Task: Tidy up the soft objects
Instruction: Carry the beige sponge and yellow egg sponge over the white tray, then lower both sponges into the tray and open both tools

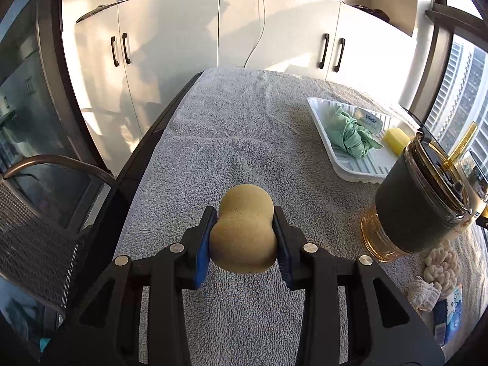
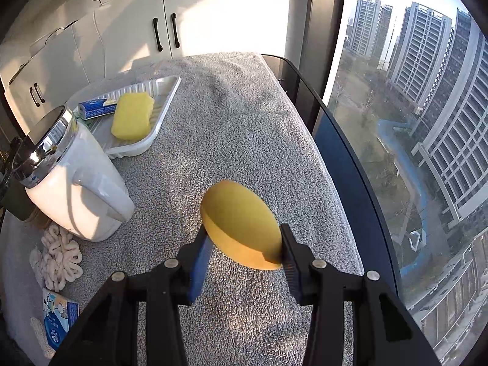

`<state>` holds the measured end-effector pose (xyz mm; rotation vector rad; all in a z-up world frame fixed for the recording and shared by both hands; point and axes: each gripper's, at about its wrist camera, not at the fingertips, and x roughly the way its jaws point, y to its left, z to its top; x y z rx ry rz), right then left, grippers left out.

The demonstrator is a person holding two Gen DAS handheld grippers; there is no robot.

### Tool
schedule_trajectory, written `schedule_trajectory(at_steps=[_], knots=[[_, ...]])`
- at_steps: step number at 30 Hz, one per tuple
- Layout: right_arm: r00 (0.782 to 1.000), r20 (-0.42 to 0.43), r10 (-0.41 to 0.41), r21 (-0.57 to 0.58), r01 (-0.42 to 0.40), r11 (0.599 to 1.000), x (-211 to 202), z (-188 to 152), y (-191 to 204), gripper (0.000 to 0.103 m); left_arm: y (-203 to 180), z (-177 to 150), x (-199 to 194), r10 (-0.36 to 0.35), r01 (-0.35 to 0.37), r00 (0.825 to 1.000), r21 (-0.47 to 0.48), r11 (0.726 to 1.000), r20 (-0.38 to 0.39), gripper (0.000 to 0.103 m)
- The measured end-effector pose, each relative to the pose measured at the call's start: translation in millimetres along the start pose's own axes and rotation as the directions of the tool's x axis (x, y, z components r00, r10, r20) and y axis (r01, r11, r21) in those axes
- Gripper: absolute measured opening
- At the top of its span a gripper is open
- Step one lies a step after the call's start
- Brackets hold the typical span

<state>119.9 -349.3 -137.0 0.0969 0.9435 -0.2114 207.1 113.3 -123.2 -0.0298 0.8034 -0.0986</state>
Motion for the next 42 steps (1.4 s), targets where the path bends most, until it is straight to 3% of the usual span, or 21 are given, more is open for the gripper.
schedule_trajectory(at_steps=[7, 16, 22, 26, 36, 42], knots=[[1.000, -0.021, 0.011, 0.045, -0.010, 0.999, 21, 26, -12, 0.046, 3, 37, 23, -0.004, 0.004, 1.000, -0.002, 1.000, 0.010, 0.034], [0.999, -0.013, -0.035, -0.004, 0.034, 0.999, 41, 67, -6, 0.046, -8, 77, 49, 0.034, -0.036, 0.999, 0.063, 0.997, 0.031, 0.034], [1.000, -0.008, -0.030, -0.026, 0.030, 0.999, 50, 92, 5, 0.046, -22, 97, 58, -0.011, 0.008, 0.999, 0.083, 0.997, 0.033, 0.034], [1.000, 0.005, -0.023, -0.049, 0.024, 0.999, 55, 113, 20, 0.046, -37, 115, 69, -0.083, 0.081, 0.996, 0.094, 0.992, 0.019, 0.034], [0.998, 0.028, 0.059, -0.165, -0.053, 0.985, 74, 177, 91, 0.046, -94, 147, 111, -0.107, 0.110, 0.994, 0.201, 0.973, -0.028, 0.034], [0.993, -0.032, 0.117, -0.244, -0.121, 0.962, 100, 198, 132, 0.046, -121, 157, 129, -0.148, 0.155, 0.988, 0.240, 0.958, -0.050, 0.034]])
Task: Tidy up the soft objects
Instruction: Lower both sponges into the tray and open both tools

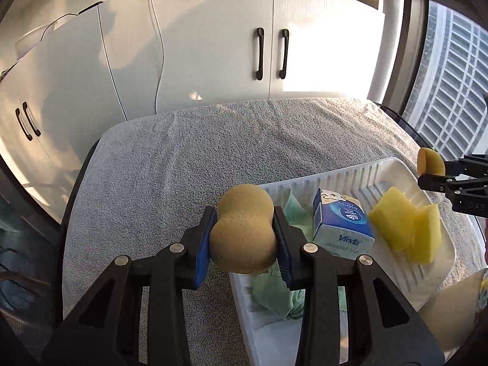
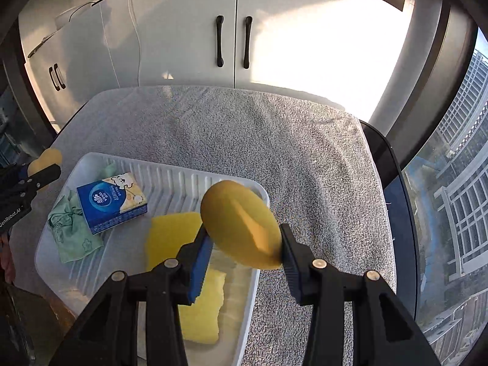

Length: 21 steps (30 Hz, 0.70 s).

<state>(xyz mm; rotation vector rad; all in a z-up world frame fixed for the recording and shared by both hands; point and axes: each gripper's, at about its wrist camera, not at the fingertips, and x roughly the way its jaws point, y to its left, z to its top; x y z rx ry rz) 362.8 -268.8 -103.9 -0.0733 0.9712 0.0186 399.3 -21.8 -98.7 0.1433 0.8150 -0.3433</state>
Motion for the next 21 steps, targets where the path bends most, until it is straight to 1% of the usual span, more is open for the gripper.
schedule_trajectory(at_steps=[2, 4, 8, 16, 19, 21], knots=[[1.000, -0.026, 0.016, -0.014, -0.017, 1.000, 12, 7, 5, 0.046, -3, 6, 10, -0.029, 0.029, 0.999, 0.007, 1.000, -0.026, 0.034], [0.998, -0.054, 0.010, -0.016, -0.011, 1.000, 25, 14, 8, 0.046, -6, 11, 18, -0.031, 0.032, 0.999, 0.006, 0.999, -0.039, 0.034], [0.994, -0.106, 0.031, 0.005, -0.030, 1.000, 43, 18, 7, 0.046, -15, 12, 30, -0.043, 0.045, 0.997, 0.020, 0.999, -0.070, 0.034], [0.991, -0.121, 0.052, 0.017, -0.051, 0.999, 49, 14, 8, 0.046, -33, 0, 40, -0.039, 0.048, 0.995, 0.090, 0.995, -0.097, 0.034], [0.992, -0.119, 0.040, -0.009, -0.042, 0.999, 44, 13, 13, 0.046, -34, -4, 42, -0.041, 0.050, 0.994, 0.092, 0.995, -0.104, 0.034], [0.991, -0.123, 0.049, -0.029, -0.053, 0.998, 43, 11, 18, 0.047, -33, -4, 43, -0.043, 0.052, 0.993, 0.086, 0.995, -0.107, 0.034]])
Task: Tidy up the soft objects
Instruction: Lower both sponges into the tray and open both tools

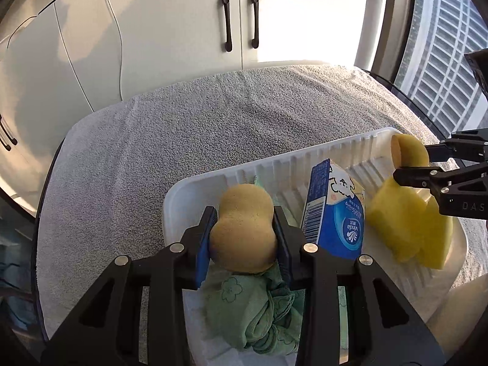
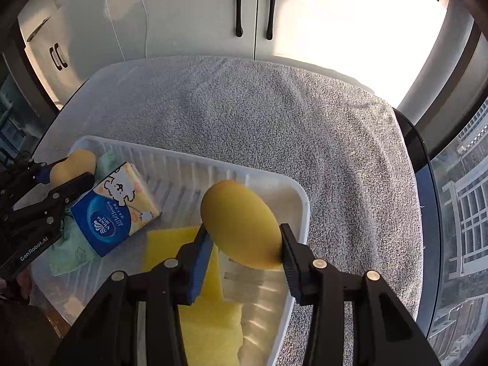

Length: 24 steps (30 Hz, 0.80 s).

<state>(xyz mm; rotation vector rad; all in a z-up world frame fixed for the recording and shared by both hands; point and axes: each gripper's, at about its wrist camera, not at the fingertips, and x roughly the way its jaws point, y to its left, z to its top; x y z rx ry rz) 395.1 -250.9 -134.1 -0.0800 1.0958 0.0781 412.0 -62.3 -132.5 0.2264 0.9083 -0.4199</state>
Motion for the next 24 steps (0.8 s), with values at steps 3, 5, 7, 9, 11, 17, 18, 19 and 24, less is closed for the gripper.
schedule_trajectory(at_steps=[3, 5, 7, 9, 11, 17, 18, 19, 24], knots=[[1.000, -0.014, -0.017, -0.011, 0.017, 1.000, 4, 1, 3, 0.047, 1, 1, 3, 0.005, -0.005, 1.000, -0.013, 1.000, -0.018, 0.036], [1.000, -0.016, -0.007, 0.008, 0.007, 1.000, 5, 2, 0, 0.047, 2, 1, 4, 0.028, -0.028, 0.999, -0.020, 0.999, -0.028, 0.037], [1.000, -0.022, 0.010, 0.016, -0.010, 1.000, 4, 2, -2, 0.048, 2, 2, 4, 0.036, -0.037, 0.999, -0.020, 0.999, -0.024, 0.037], [1.000, -0.015, 0.012, 0.010, -0.012, 1.000, 2, 2, -1, 0.048, 3, 1, 2, 0.029, -0.029, 0.999, -0.021, 0.999, -0.025, 0.037], [1.000, -0.010, 0.009, 0.001, -0.009, 1.000, 0, 1, 1, 0.049, 2, 0, 1, 0.032, -0.032, 0.999, -0.021, 0.999, -0.024, 0.037], [0.999, -0.018, 0.040, 0.001, -0.040, 0.999, -3, -2, 5, 0.063, 1, -3, -9, 0.016, -0.016, 1.000, -0.033, 0.999, -0.015, 0.037], [0.999, -0.014, 0.041, -0.003, -0.041, 0.999, -4, -2, 6, 0.064, 1, -3, -12, 0.017, -0.017, 1.000, -0.033, 0.999, -0.009, 0.037], [0.999, -0.012, 0.037, -0.006, -0.037, 0.999, -5, -3, 7, 0.064, 1, -2, -14, 0.022, -0.022, 1.000, -0.034, 0.999, -0.005, 0.037], [0.999, 0.004, 0.041, 0.002, -0.041, 0.999, -13, -6, 7, 0.064, 2, 0, -27, 0.032, -0.031, 0.999, -0.046, 0.998, 0.021, 0.037]])
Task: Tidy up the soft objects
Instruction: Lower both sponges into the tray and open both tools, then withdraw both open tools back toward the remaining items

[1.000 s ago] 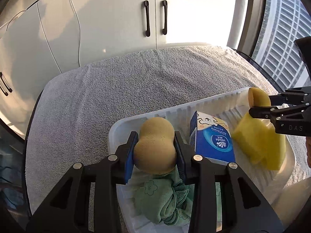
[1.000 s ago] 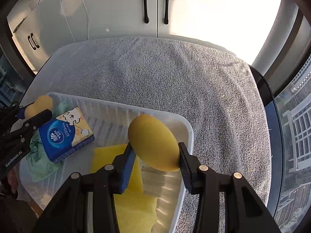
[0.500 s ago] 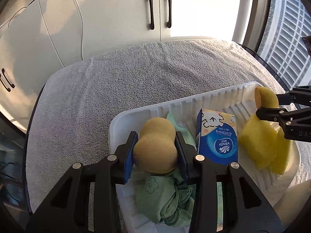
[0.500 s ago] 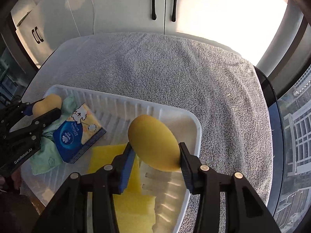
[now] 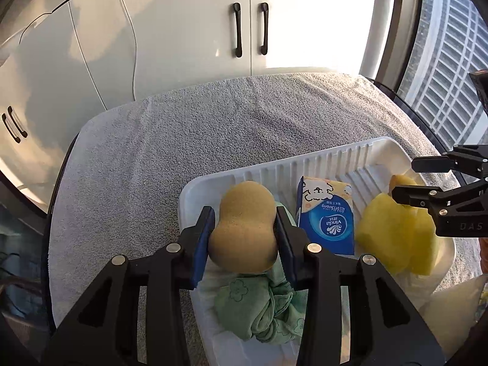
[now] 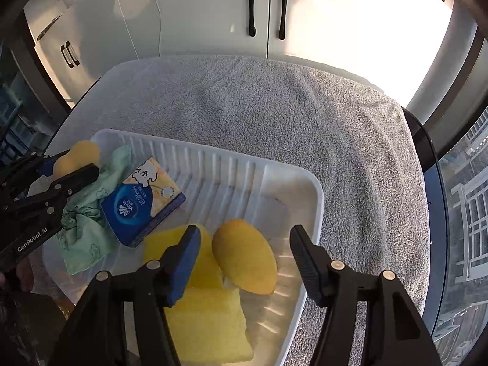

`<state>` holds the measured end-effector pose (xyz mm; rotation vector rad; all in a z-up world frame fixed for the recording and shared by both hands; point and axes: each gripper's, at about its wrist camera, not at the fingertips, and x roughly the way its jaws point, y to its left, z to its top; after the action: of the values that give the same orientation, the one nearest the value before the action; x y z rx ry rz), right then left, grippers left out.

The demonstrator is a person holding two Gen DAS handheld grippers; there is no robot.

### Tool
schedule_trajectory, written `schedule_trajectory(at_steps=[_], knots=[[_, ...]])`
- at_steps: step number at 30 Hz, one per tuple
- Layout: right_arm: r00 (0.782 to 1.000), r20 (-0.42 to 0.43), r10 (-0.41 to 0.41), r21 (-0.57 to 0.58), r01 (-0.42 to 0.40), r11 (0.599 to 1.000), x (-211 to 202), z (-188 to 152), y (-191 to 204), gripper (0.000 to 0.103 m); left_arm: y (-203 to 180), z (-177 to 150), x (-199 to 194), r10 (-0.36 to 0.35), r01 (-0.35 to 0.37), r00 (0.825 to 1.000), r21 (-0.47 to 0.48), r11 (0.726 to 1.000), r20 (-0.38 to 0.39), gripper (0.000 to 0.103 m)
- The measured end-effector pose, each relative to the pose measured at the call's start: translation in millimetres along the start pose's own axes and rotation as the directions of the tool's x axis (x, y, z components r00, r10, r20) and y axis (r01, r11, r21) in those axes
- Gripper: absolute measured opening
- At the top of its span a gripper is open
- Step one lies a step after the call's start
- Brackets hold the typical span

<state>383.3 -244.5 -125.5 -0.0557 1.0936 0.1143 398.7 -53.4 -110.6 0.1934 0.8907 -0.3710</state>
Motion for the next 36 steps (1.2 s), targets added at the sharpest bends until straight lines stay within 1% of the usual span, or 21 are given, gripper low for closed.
schedule_trajectory(at_steps=[3, 5, 9, 14, 16, 24, 30, 34, 36], knots=[[1.000, 0.025, -0.004, 0.012, 0.004, 1.000, -9, -2, -3, 0.064, 5, 1, -9, 0.018, -0.017, 0.999, -0.025, 1.000, 0.034, 0.038], [0.999, 0.043, -0.013, 0.024, 0.012, 1.000, -15, -4, -6, 0.064, 10, 1, -13, 0.010, -0.009, 0.999, -0.047, 0.999, 0.038, 0.037], [0.998, 0.063, -0.027, 0.054, 0.024, 0.998, -26, -9, -16, 0.064, 20, -1, -22, 0.021, -0.017, 0.999, -0.083, 0.996, 0.046, 0.037], [0.997, 0.061, -0.042, 0.084, 0.037, 0.996, -34, -21, -31, 0.064, 34, -9, -31, 0.036, -0.030, 0.998, -0.120, 0.992, 0.050, 0.037], [0.997, 0.061, -0.051, 0.092, 0.045, 0.995, -36, -26, -35, 0.064, 39, -13, -35, 0.052, -0.045, 0.997, -0.131, 0.990, 0.053, 0.037], [0.995, 0.058, -0.079, 0.147, 0.070, 0.987, -46, -50, -57, 0.064, 60, -36, -50, 0.107, -0.097, 0.993, -0.163, 0.982, 0.051, 0.037], [0.994, 0.054, -0.100, 0.185, 0.089, 0.979, -53, -73, -74, 0.064, 73, -60, -62, 0.111, -0.098, 0.992, -0.211, 0.973, 0.053, 0.037], [0.991, 0.053, -0.121, 0.204, 0.108, 0.973, -59, -96, -86, 0.064, 78, -78, -70, 0.123, -0.108, 0.991, -0.218, 0.970, 0.057, 0.037], [0.992, 0.051, -0.117, 0.223, 0.103, 0.969, -61, -108, -94, 0.064, 79, -88, -73, 0.133, -0.118, 0.989, -0.214, 0.970, 0.057, 0.037]])
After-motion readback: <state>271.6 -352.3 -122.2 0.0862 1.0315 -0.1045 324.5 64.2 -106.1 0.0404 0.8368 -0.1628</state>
